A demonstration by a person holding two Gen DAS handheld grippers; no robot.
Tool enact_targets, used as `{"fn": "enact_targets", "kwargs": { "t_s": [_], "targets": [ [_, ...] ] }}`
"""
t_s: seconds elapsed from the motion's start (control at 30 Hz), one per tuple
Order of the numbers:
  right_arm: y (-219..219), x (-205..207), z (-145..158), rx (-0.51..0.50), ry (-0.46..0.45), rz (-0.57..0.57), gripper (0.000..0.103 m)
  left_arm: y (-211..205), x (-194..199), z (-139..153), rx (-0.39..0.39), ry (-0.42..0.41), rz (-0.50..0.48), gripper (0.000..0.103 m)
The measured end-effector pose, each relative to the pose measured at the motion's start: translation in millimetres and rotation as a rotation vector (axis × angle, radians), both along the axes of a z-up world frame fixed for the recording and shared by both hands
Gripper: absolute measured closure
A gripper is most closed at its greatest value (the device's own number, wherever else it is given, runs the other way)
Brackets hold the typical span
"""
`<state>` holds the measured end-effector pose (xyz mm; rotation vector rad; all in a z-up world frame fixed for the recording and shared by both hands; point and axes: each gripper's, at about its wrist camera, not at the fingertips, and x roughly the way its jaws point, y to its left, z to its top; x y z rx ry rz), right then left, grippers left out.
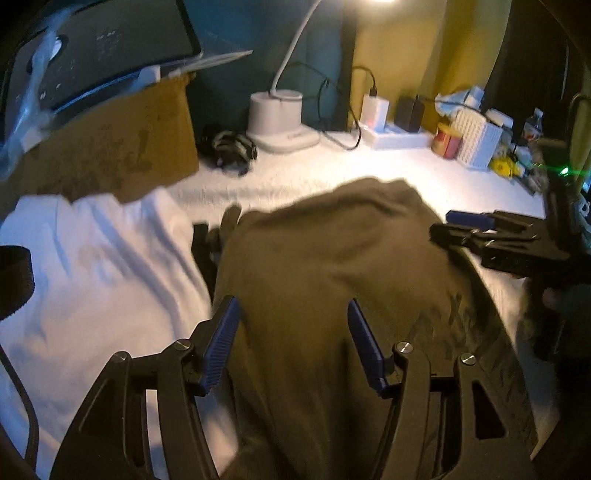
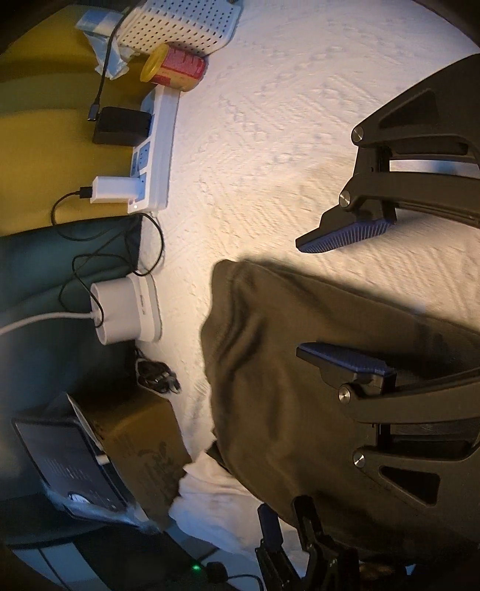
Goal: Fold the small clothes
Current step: 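Open both grippers and release the folded brown shirt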
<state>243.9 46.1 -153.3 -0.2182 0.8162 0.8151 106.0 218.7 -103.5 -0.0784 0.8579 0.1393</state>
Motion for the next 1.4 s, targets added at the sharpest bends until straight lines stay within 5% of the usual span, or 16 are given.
{"fn": "enact_targets", "kwargs": {
  "t_s": [0.17, 1.13, 1.4],
  "targets": [
    [-9.7, -15.6, -1.3, -0.007, 0.001, 0.003, 0.049, 7.5, -11.3, -17.0, -0.011, 0.051, 0.061, 0.042],
    [-50.6, -107.4, -17.0, -0.034, 0.018, 0.051, 0.05, -16.6, -74.3, -15.1, -0.02, 0.016, 0.085, 0.042],
    [-56.9, -131.9, -17.9, -0.03, 0.024, 0.072, 0.059, -15.2, -93.2, -13.0, -0.041, -0.003, 0.11, 0.042]
  ]
}}
